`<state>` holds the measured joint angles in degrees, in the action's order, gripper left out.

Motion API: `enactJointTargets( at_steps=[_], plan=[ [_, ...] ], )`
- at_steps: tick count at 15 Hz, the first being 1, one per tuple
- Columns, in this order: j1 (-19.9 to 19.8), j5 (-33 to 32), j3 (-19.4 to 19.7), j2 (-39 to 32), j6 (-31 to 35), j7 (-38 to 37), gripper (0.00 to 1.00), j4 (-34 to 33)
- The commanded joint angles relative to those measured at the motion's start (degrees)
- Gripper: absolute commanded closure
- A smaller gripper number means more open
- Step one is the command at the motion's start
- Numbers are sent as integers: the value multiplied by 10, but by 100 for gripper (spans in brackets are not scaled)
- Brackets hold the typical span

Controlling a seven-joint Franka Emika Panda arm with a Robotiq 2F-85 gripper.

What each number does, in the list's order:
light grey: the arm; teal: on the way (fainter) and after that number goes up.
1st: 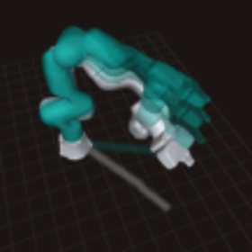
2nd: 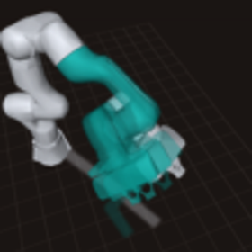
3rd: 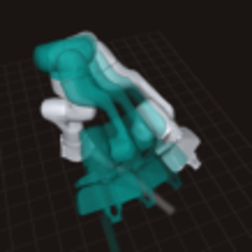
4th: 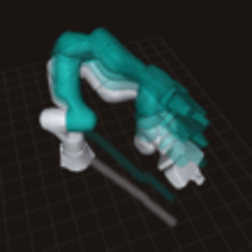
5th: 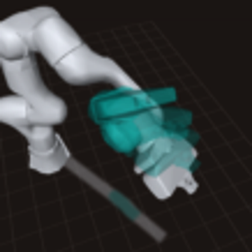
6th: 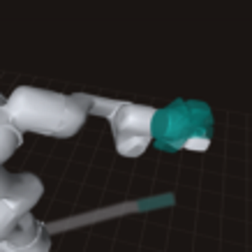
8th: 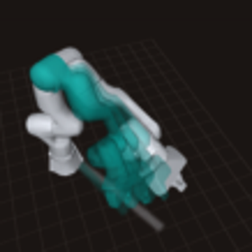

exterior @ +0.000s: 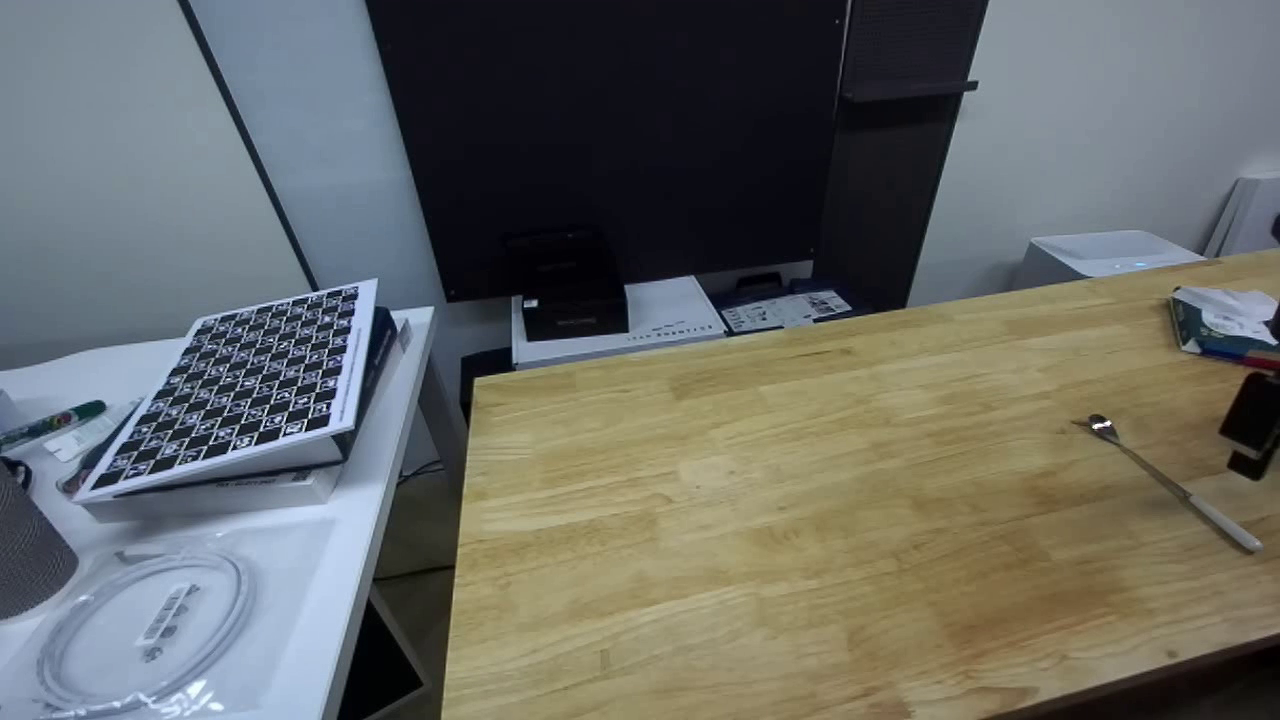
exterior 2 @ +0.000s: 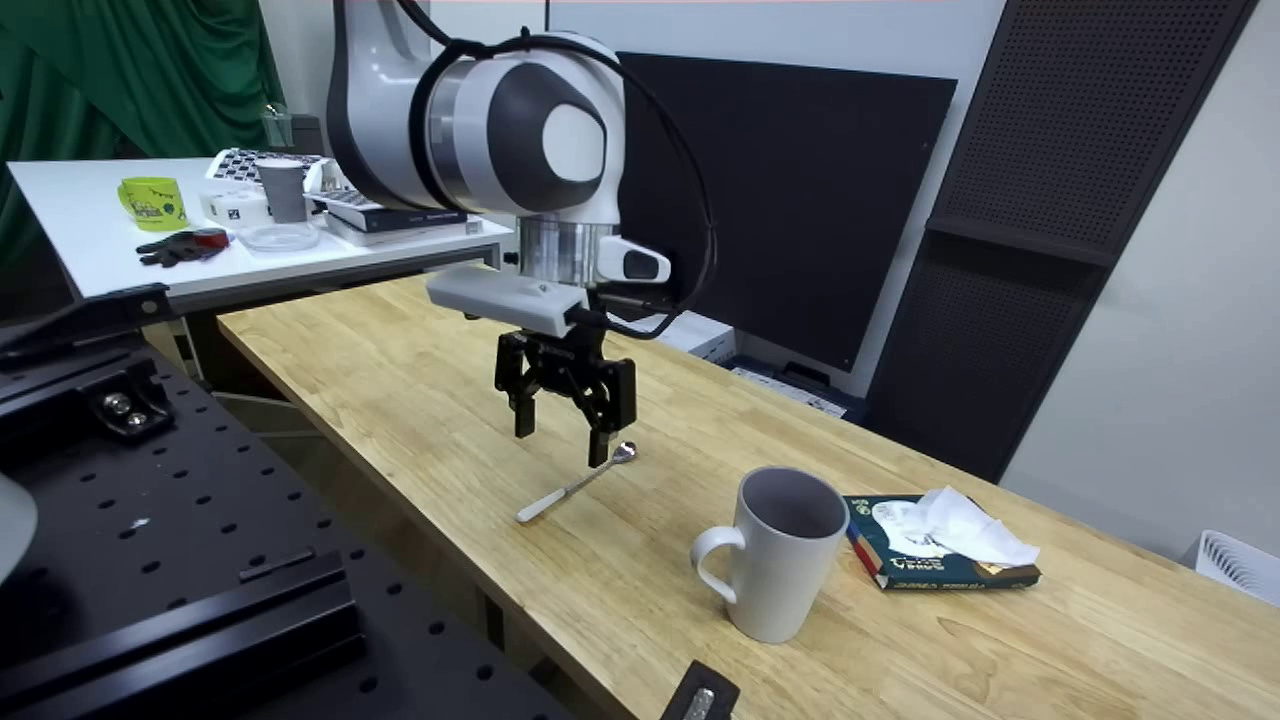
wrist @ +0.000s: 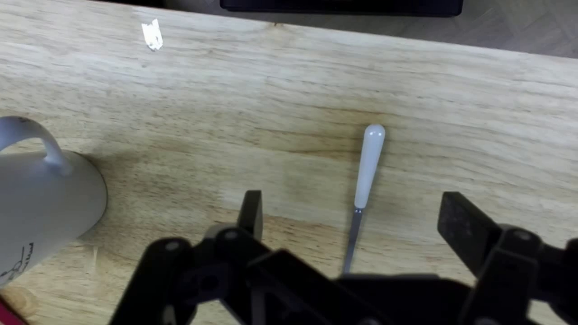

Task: Put the spoon in the cup

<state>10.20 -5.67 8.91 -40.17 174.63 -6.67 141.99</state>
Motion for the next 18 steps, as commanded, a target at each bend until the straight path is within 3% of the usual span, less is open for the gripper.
enactJointTargets(
  at_steps=[1,10,13,18],
  plan=[
    [-7,15,-7,-14,20,8,0,-5],
    [-71,56,-60,-72,114,16,0,-7],
    [-73,51,-61,-105,165,26,0,-13],
    [-69,48,-63,-141,192,43,0,-24]
  ],
)
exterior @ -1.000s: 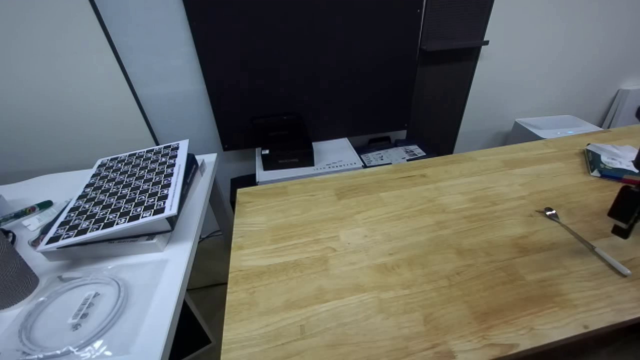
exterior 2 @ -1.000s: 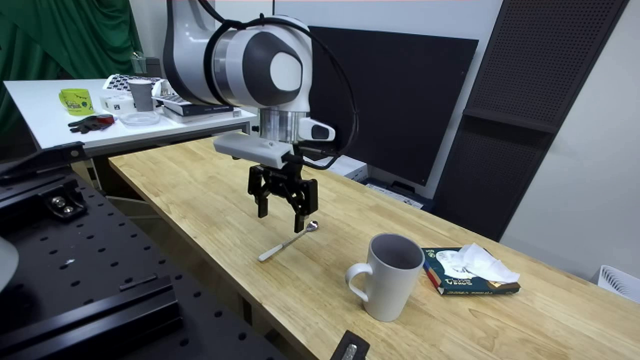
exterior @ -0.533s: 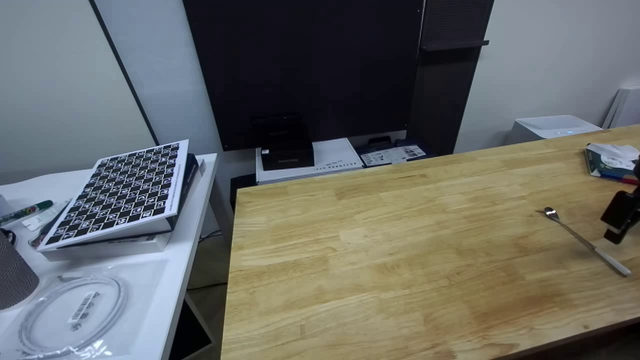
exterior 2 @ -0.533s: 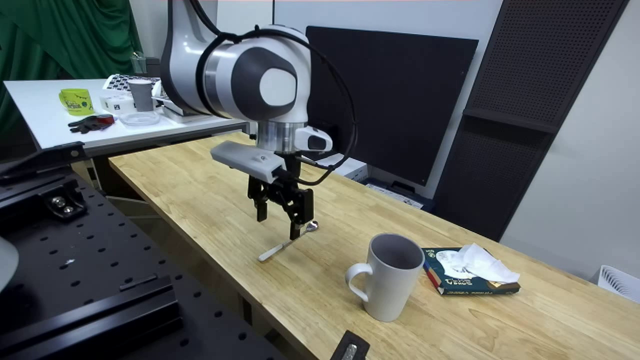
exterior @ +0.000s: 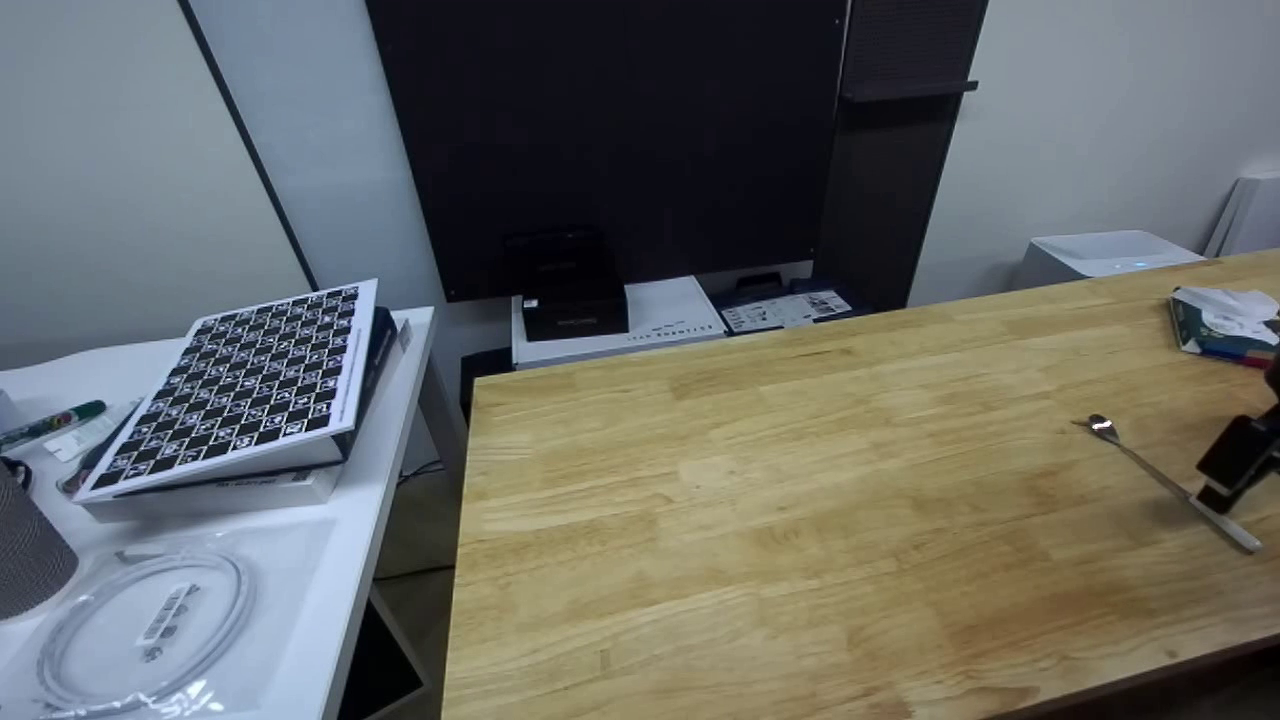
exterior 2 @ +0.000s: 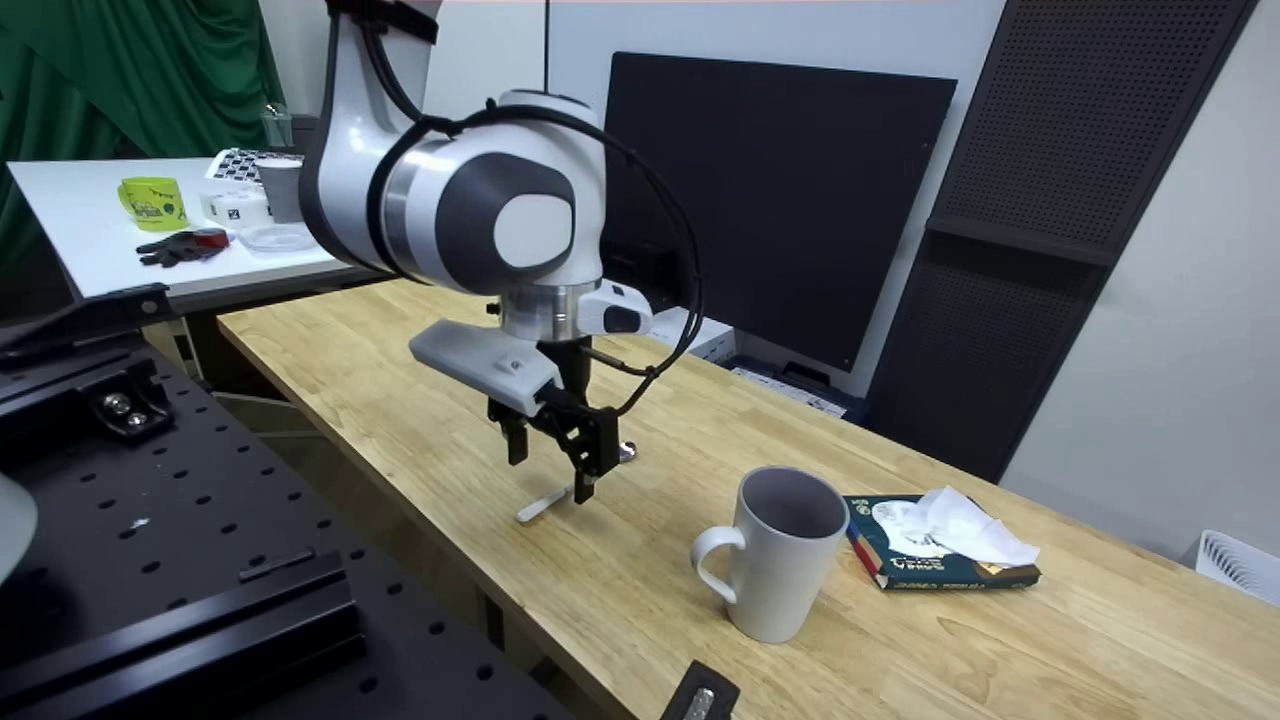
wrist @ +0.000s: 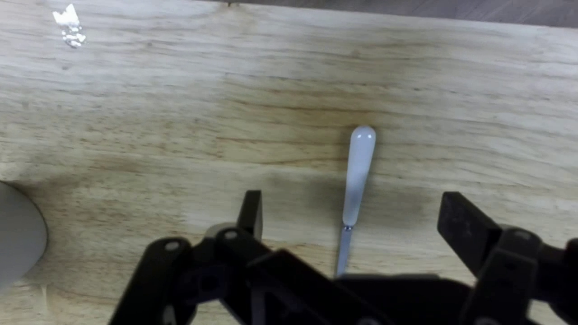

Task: Put the spoon in the cup

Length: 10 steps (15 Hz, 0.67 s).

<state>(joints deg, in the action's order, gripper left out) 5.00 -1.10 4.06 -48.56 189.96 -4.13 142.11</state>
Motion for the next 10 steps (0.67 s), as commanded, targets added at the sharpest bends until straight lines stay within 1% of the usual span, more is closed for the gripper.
enactJointTargets(
  at_steps=[1,10],
  plan=[
    [-17,2,-15,-61,38,20,0,-28],
    [-15,1,-17,-90,45,32,0,-46]
  ],
)
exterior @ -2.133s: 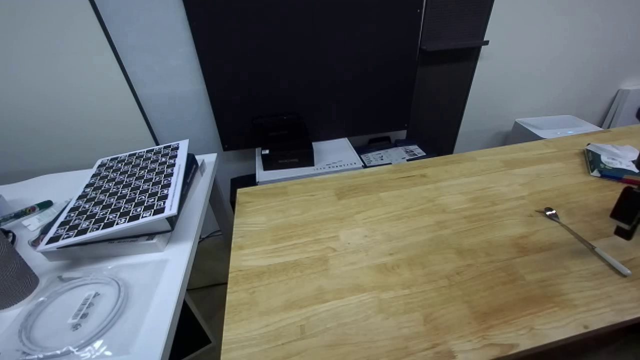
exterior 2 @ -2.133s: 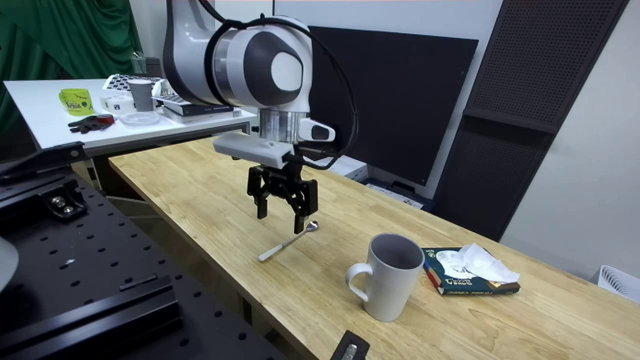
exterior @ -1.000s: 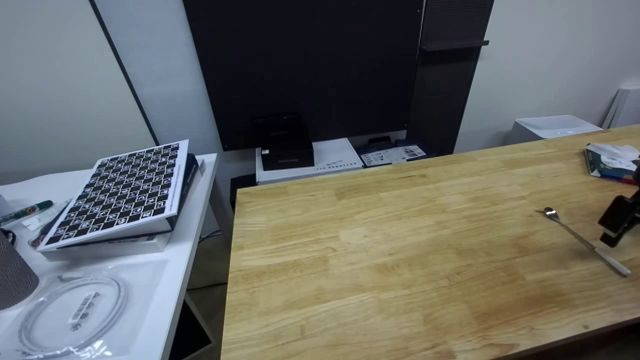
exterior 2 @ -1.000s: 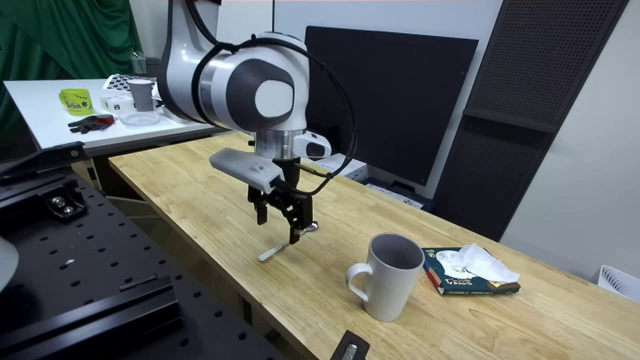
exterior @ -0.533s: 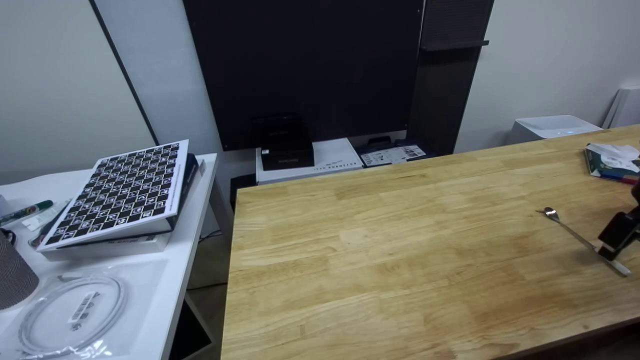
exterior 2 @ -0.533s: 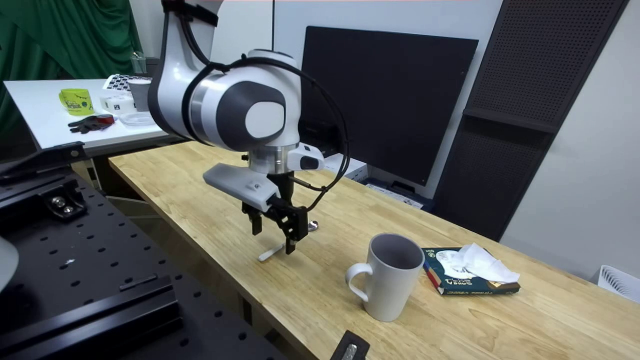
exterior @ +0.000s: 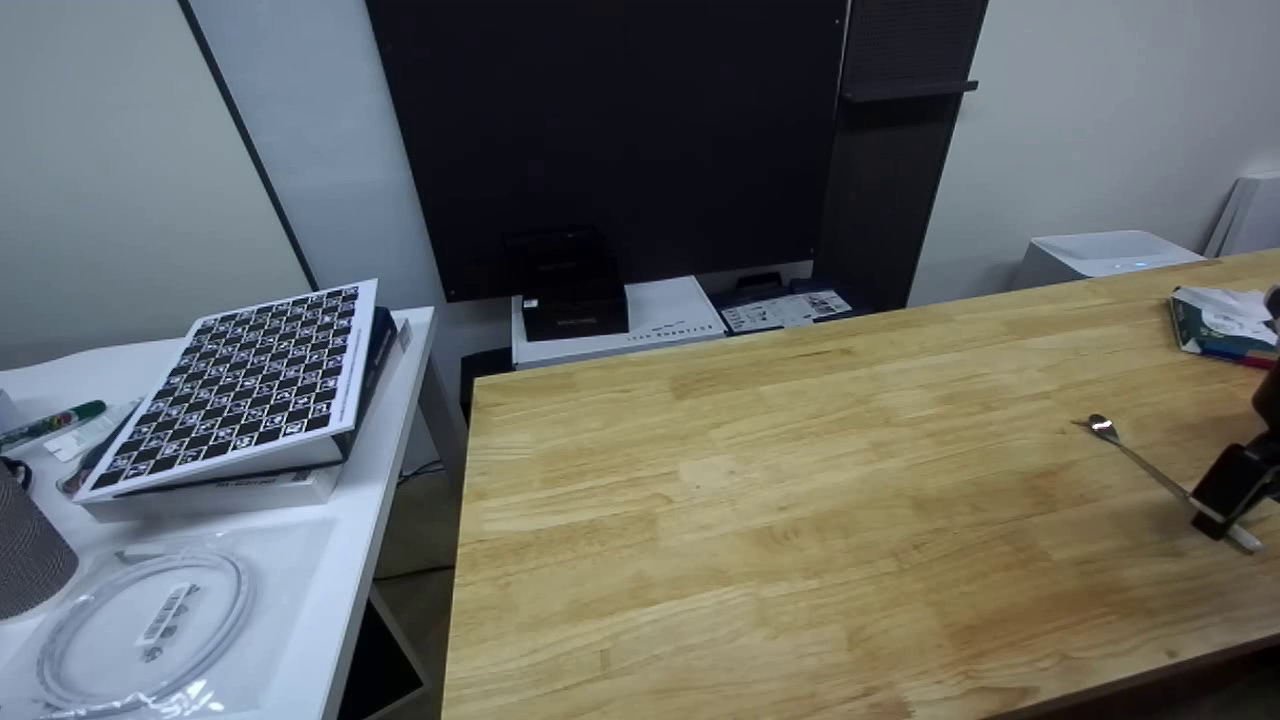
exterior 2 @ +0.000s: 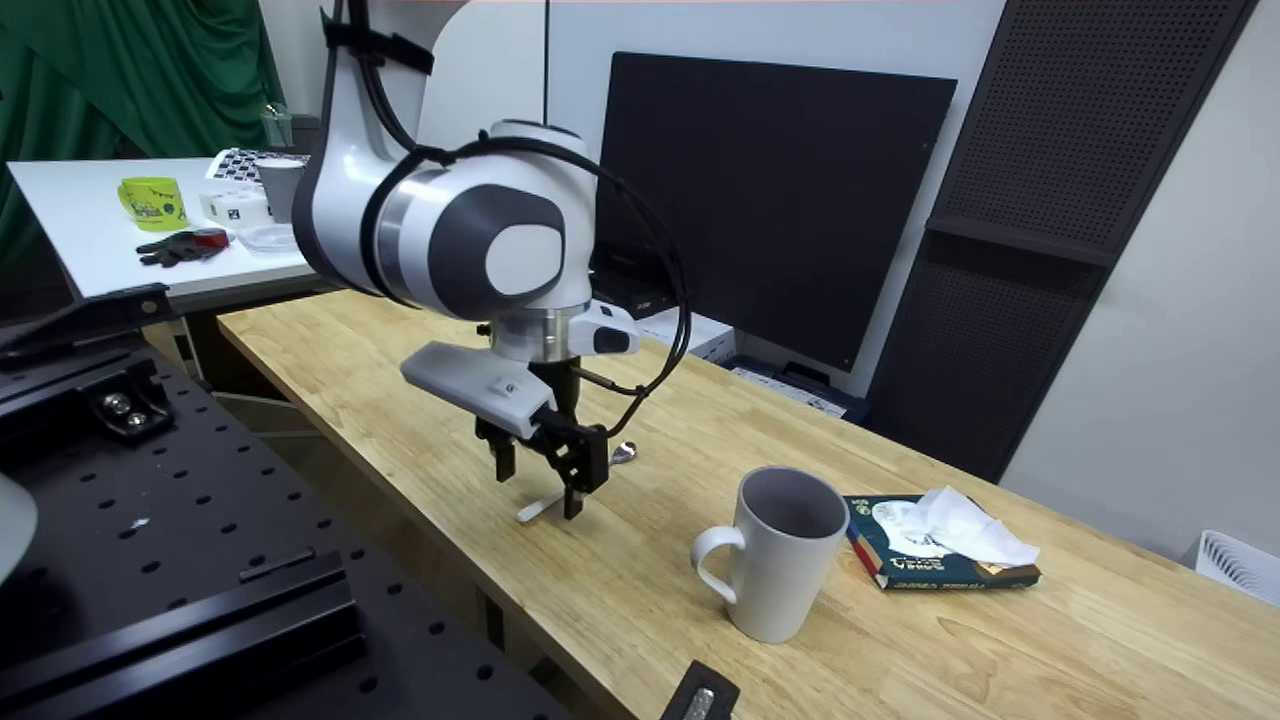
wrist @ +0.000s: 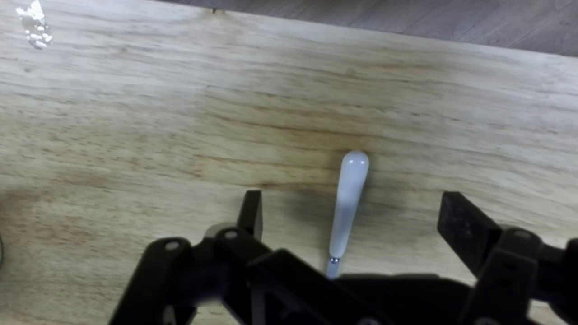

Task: Put the spoon in the cup

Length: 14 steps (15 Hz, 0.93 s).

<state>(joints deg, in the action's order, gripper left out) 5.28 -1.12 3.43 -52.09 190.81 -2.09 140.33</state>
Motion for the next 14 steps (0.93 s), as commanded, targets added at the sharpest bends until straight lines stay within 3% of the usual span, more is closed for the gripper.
enactJointTargets(
  at_steps=[1,2,3,5,14],
  plan=[
    [-18,2,-10,-58,36,12,0,-30],
    [-17,1,-10,-60,35,13,0,-32],
    [-17,2,-10,-62,34,13,25,-33],
    [-12,3,-6,-66,31,13,32,-37],
    [-4,19,17,-70,-3,3,94,-52]
  ],
)
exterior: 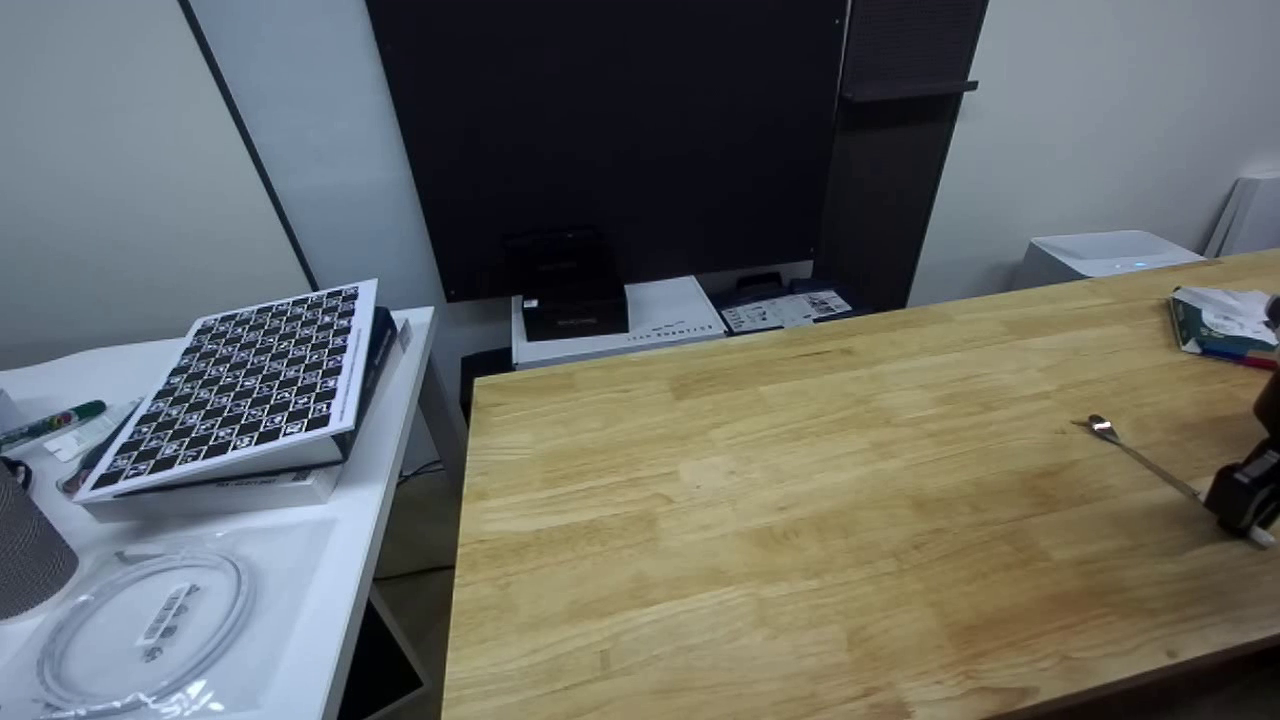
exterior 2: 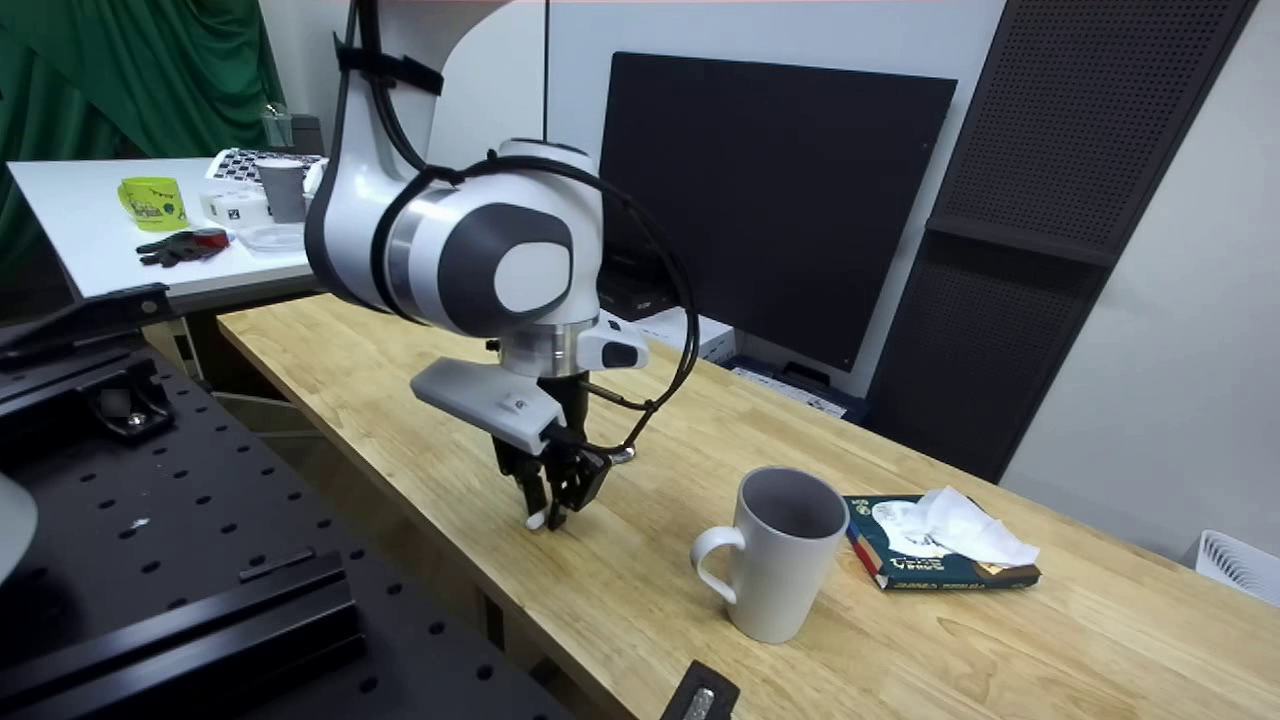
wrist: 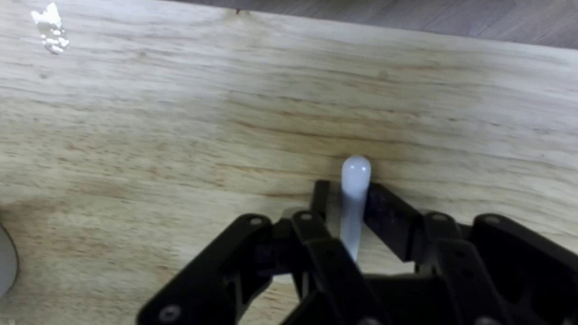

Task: Put the spoon in the cup

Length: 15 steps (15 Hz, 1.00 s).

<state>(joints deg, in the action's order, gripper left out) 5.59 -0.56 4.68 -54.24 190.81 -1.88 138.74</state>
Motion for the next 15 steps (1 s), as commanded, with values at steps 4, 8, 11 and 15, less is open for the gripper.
enactJointTargets(
  at_steps=[4,8,11,15],
  plan=[
    [-38,8,-6,-27,-132,7,95,-69],
    [-49,7,2,3,-258,5,95,-108],
    [-38,0,28,34,-303,-4,95,-122],
    [-48,-10,50,92,-350,5,95,-125]
  ],
)
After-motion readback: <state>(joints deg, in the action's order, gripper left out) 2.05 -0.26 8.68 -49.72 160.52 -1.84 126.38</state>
